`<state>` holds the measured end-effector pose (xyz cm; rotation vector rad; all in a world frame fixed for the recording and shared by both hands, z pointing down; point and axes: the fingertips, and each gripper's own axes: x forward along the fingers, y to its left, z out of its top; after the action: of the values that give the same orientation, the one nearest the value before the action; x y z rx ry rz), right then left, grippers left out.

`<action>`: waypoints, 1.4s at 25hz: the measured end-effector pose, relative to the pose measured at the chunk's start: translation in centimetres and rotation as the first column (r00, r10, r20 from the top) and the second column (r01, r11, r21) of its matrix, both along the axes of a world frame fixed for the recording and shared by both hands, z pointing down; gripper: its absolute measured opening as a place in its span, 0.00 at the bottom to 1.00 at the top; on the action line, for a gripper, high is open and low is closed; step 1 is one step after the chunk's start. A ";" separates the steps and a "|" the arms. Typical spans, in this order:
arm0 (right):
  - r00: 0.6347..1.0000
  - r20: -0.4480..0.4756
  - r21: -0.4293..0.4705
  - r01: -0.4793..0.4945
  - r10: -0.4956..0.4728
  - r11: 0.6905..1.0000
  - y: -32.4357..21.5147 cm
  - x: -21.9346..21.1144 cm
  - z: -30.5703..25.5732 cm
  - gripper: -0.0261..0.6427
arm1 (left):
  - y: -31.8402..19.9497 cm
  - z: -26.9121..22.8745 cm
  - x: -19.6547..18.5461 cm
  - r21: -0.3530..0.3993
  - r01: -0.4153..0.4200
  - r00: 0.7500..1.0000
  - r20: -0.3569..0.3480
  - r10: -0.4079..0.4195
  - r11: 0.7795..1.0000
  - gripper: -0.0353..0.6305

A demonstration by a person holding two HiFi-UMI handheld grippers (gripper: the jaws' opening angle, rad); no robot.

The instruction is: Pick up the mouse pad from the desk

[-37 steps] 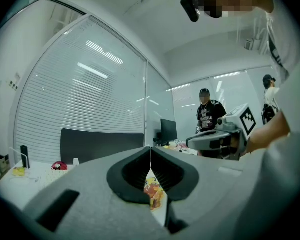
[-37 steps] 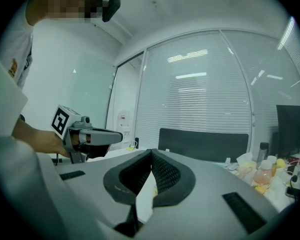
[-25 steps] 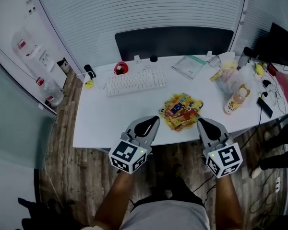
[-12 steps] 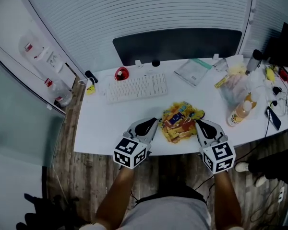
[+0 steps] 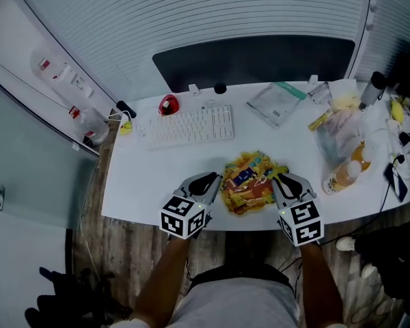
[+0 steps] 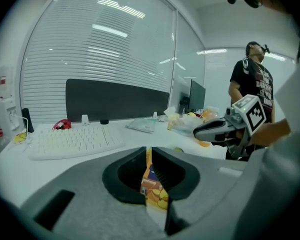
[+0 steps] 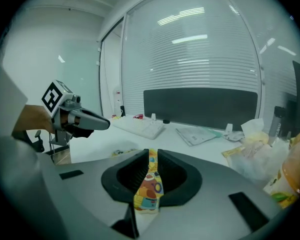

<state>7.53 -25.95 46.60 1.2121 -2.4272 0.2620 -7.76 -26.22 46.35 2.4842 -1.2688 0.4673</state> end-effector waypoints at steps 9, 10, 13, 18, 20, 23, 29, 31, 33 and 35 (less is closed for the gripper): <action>0.999 -0.041 -0.069 -0.003 0.000 0.998 -2.1 1.4 2.3 0.07 | -1.4 3.1 0.5 -0.109 0.038 0.998 0.048 -0.032 0.993 0.21; 0.999 -0.046 -0.083 -0.006 0.002 0.997 -2.2 1.5 2.7 0.09 | -1.6 3.5 0.5 -0.123 0.041 0.998 0.055 -0.035 0.991 0.23; 0.998 -0.069 -0.137 -0.013 0.004 0.990 -2.7 1.7 4.0 0.21 | -2.1 4.6 0.3 -0.172 0.053 0.996 0.082 -0.039 0.984 0.28; 0.991 -0.134 -0.215 -0.053 0.024 0.975 -3.3 2.3 6.3 0.35 | -2.3 6.7 -0.1 -0.271 0.060 0.992 0.122 -0.028 0.961 0.41; 0.988 -0.151 -0.245 -0.067 0.030 0.967 -3.5 2.4 7.2 0.38 | -2.4 7.4 -0.3 -0.307 0.064 0.992 0.125 -0.026 0.949 0.46; 0.985 -0.164 -0.279 -0.093 0.048 0.956 -4.0 2.6 8.2 0.40 | -2.4 8.3 -0.4 -0.354 0.066 0.991 0.131 -0.020 0.933 0.53; 0.982 -0.172 -0.345 -0.139 0.084 0.928 -4.9 3.2 9.8 0.45 | -2.3 9.6 -0.8 -0.420 0.056 0.991 0.133 0.001 0.906 0.58; 0.981 -0.169 -0.365 -0.150 0.093 0.919 -5.2 3.3 10.3 0.46 | -2.3 10.0 -0.8 -0.431 0.047 0.992 0.128 0.010 0.901 0.59; 0.983 -0.155 -0.380 -0.153 0.100 0.912 -5.4 3.2 10.6 0.47 | -2.3 10.4 -0.8 -0.437 0.046 0.992 0.129 0.012 0.898 0.59; 0.985 -0.132 -0.395 -0.152 0.108 0.906 -5.5 2.8 10.5 0.47 | -2.3 10.9 -0.9 -0.439 0.049 0.991 0.136 0.013 0.897 0.59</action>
<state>10.33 -31.42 57.13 1.1625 -2.0639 0.6847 -8.61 -28.52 57.26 2.0829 -1.0833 0.8318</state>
